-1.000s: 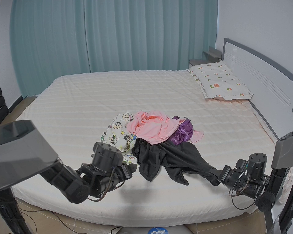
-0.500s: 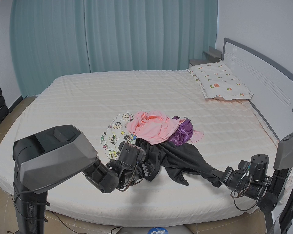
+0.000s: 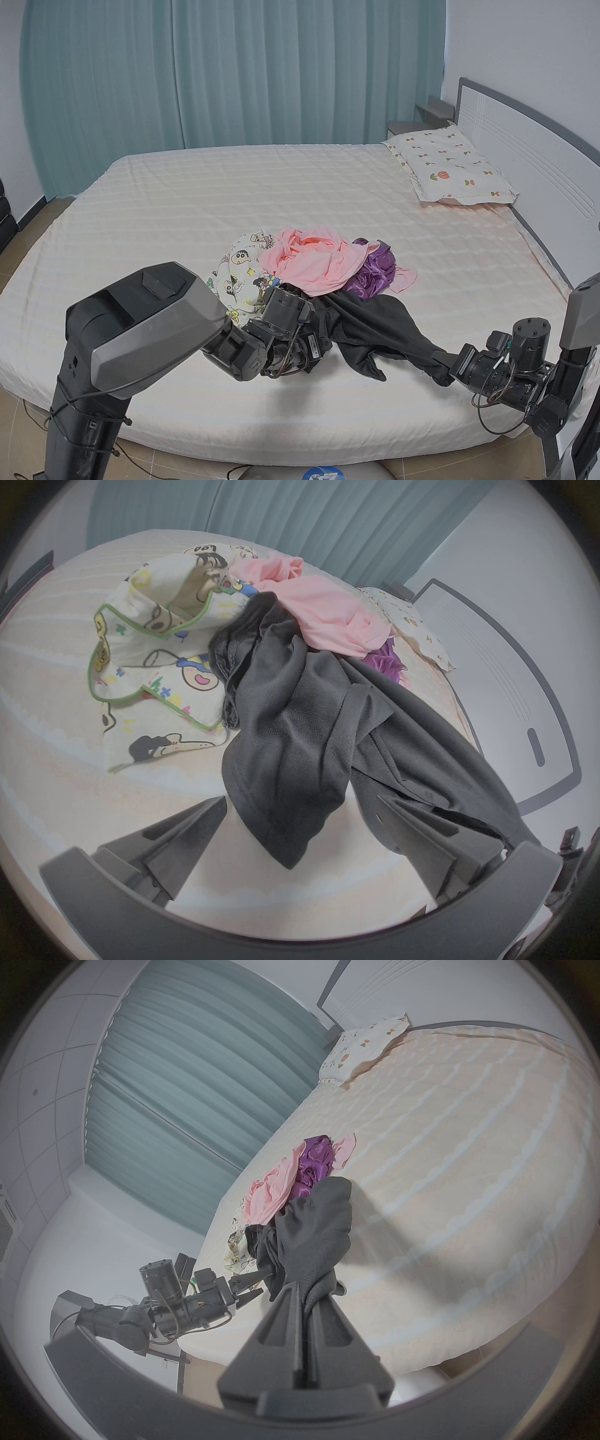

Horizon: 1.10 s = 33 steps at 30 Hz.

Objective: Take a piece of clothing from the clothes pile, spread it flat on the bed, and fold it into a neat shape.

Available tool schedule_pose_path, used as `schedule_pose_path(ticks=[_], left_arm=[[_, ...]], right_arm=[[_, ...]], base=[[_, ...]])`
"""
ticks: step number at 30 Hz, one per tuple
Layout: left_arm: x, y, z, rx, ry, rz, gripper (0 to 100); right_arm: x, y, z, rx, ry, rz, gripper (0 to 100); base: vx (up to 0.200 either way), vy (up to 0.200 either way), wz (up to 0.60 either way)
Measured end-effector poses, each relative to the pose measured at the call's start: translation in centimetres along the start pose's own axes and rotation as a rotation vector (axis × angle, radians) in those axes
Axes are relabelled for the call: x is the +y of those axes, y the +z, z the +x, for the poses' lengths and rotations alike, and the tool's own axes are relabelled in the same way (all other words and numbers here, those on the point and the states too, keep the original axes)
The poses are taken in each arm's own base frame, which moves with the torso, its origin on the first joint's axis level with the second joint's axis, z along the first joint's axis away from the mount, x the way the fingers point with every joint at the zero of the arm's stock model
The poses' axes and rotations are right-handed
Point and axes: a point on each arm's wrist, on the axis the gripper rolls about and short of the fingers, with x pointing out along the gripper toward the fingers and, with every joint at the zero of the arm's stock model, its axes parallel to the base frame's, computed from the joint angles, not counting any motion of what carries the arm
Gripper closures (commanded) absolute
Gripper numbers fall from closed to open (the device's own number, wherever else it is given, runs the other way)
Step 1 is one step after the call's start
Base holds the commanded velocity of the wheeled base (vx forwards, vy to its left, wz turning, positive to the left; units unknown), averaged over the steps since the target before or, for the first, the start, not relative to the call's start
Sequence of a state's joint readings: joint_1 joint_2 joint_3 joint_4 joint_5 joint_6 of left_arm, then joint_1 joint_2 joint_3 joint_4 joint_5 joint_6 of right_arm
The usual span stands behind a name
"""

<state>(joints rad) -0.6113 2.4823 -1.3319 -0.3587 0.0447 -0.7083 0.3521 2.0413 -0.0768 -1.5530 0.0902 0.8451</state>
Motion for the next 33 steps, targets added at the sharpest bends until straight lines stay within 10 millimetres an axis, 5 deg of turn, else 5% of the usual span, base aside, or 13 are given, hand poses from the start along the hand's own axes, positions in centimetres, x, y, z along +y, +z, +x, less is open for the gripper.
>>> schedule_pose_path(ticks=[12,13,25,33], left_arm=[[-0.1,0.0,3.0,-0.024,0.076,-0.002,0],[-0.1,0.0,3.2,-0.021,0.083,-0.005,100],[0.2,0.7,2.5,-0.011,0.107,-0.142,100],[0.5,2.9,-2.8,-0.028,0.058,-0.190,100]], right_arm=[[-0.1,-0.1,0.2,0.008,-0.005,0.000,100],[-0.1,-0.1,0.2,0.008,-0.006,0.001,100],[-0.2,-0.3,0.3,0.013,-0.011,0.001,100],[0.4,0.0,0.4,0.001,0.022,-0.004,100]], base=[[0.000,0.000,0.00],[0.000,0.000,0.00],[0.000,0.000,0.00],[0.000,0.000,0.00]])
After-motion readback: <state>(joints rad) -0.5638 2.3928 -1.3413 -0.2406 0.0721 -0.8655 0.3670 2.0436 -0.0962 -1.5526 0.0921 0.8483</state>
